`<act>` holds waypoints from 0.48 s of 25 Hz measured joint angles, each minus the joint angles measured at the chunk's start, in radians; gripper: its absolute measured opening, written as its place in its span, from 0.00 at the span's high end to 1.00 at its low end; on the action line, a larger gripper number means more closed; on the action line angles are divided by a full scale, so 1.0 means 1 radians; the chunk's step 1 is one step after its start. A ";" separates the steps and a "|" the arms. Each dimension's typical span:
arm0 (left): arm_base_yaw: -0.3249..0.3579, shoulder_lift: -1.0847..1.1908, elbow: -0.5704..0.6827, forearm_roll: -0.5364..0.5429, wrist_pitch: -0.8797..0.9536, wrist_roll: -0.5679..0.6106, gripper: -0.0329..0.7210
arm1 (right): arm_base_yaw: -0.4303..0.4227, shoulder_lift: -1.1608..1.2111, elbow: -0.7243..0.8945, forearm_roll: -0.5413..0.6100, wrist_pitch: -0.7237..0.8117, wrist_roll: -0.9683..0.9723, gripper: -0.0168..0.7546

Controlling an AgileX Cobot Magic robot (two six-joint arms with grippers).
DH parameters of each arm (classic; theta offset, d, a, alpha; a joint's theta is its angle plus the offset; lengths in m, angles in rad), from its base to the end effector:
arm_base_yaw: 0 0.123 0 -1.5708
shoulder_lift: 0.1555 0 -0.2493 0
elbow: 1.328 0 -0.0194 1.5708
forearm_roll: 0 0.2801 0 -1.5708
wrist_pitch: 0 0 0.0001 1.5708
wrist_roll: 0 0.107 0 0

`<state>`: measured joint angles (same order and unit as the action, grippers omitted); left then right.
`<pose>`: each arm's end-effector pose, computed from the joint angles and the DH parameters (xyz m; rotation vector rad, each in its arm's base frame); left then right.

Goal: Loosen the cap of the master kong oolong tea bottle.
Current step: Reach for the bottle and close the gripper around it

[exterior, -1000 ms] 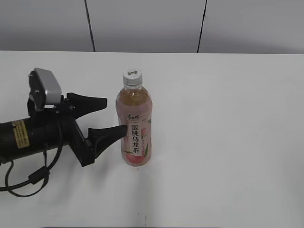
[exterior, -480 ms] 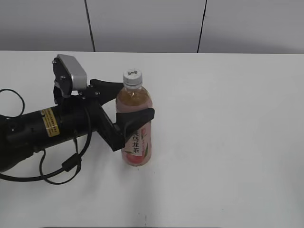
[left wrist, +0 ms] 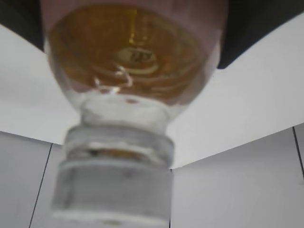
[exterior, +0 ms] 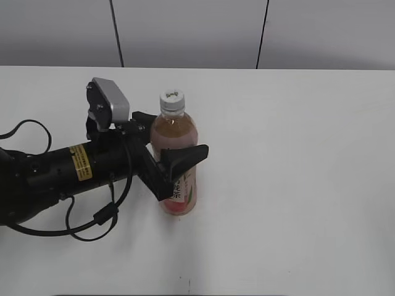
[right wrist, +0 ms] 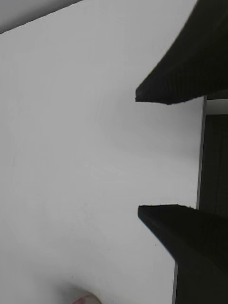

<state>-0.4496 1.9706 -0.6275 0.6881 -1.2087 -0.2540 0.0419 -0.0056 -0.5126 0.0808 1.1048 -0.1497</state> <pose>0.2623 -0.1971 0.0623 0.8704 1.5280 -0.8504 0.0661 0.0105 0.2845 -0.2045 2.0574 0.0307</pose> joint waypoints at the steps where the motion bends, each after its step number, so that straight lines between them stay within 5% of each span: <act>1: 0.000 0.000 0.000 0.005 0.000 0.000 0.32 | 0.000 0.000 0.000 0.000 0.000 0.000 0.33; 12: 0.000 0.000 -0.003 0.034 0.000 0.000 0.37 | 0.000 0.000 0.000 0.000 0.000 0.000 0.33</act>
<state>-0.4496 1.9709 -0.6305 0.7224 -1.2089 -0.2540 0.0419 -0.0056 -0.5126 0.0808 1.1048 -0.1497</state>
